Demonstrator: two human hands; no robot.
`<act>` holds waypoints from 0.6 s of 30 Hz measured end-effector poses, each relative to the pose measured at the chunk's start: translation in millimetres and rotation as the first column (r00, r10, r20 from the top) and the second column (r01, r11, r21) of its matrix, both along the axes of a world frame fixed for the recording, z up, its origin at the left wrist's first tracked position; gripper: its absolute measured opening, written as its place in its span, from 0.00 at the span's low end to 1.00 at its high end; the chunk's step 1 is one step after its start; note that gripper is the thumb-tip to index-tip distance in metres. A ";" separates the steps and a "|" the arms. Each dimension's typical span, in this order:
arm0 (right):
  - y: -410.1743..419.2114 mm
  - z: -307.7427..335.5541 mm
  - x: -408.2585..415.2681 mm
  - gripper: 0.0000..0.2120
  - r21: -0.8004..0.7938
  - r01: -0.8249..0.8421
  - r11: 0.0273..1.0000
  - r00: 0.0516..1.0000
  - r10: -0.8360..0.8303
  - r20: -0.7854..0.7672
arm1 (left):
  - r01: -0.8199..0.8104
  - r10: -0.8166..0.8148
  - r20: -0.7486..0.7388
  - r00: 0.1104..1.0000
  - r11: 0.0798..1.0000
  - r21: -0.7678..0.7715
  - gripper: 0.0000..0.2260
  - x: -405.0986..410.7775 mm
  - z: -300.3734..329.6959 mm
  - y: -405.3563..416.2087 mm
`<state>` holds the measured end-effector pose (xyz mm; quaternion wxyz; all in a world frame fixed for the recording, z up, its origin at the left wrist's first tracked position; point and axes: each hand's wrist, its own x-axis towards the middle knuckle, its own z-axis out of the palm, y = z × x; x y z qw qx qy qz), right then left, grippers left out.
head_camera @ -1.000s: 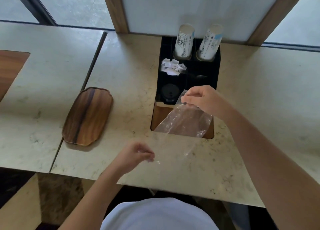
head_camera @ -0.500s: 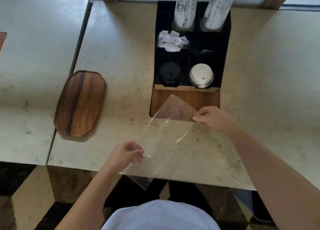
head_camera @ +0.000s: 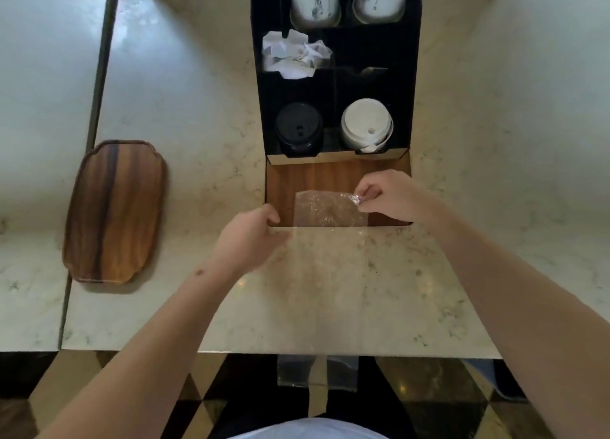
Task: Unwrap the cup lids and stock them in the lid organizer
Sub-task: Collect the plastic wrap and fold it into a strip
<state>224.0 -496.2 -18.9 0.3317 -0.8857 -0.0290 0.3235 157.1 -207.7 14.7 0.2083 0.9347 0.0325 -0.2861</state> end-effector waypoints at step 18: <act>13.1 -16.4 -20.2 0.03 -0.088 -0.211 0.973 0.834 0.226 0.502 | 0.364 -0.336 0.306 0.891 0.931 -0.037 0.04 48.7 -43.5 -19.3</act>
